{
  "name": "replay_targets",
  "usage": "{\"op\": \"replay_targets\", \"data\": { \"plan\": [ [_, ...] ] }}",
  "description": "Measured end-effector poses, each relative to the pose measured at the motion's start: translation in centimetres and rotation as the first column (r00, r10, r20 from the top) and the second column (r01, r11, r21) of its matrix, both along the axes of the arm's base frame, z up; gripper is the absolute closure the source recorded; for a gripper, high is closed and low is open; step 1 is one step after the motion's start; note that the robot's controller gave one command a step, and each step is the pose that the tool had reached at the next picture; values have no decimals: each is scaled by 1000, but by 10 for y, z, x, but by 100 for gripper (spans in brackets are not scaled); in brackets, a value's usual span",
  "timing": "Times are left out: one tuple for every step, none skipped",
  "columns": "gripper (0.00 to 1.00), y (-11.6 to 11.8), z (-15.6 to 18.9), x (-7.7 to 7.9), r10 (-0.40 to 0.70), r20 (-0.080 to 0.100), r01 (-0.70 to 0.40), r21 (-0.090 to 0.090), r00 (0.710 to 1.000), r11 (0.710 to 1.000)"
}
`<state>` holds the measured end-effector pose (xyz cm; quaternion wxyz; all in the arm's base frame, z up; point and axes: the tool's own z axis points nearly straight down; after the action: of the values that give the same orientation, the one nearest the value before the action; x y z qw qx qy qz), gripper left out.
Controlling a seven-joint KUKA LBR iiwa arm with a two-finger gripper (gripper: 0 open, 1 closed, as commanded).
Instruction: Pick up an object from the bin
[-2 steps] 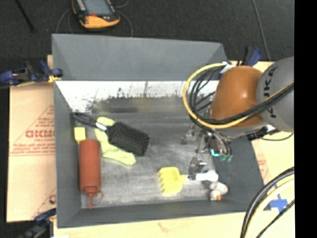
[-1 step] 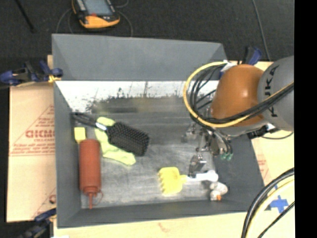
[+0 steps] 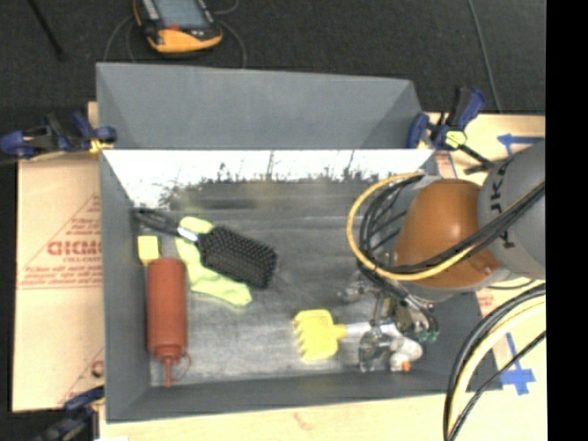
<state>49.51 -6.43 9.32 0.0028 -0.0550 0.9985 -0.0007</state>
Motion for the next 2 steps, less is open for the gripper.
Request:
{"op": "replay_targets", "data": {
  "plan": [
    [0,-6,10,-12,26,-6,-26,1,1000,1000],
    [0,-11,27,-14,-42,-2,42,1,999,999]
  ]
}}
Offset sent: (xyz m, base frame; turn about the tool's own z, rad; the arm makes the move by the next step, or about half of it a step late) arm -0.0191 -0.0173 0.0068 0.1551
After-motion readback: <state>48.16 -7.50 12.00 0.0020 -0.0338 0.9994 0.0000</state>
